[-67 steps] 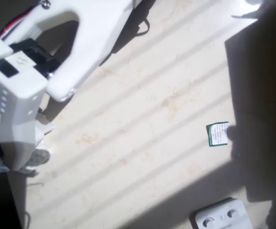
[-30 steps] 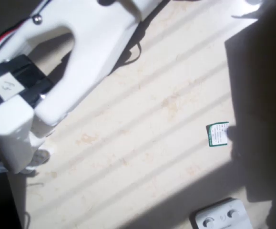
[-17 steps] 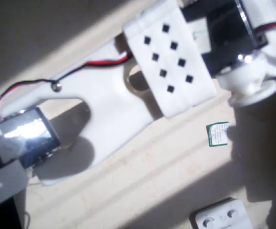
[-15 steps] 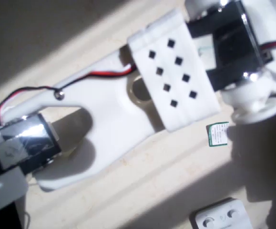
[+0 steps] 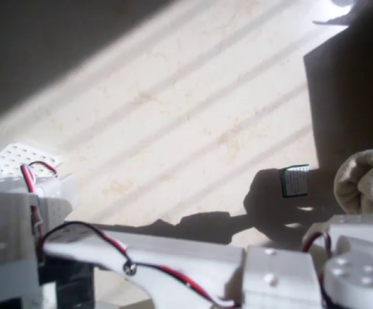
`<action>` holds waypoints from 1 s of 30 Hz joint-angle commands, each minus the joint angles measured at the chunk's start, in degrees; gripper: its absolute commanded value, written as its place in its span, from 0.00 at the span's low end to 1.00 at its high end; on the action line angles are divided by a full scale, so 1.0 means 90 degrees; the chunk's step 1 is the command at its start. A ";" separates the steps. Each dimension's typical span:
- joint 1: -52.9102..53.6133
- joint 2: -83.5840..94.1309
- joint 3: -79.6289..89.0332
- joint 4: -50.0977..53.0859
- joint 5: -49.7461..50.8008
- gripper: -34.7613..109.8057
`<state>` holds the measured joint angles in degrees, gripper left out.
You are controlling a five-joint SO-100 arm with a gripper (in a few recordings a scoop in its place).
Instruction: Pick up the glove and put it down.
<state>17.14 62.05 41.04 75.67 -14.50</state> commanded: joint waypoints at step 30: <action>0.0518 -0.1758 -0.0195 0.0078 -0.0400 0.31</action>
<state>21.80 44.82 41.04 75.59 -17.05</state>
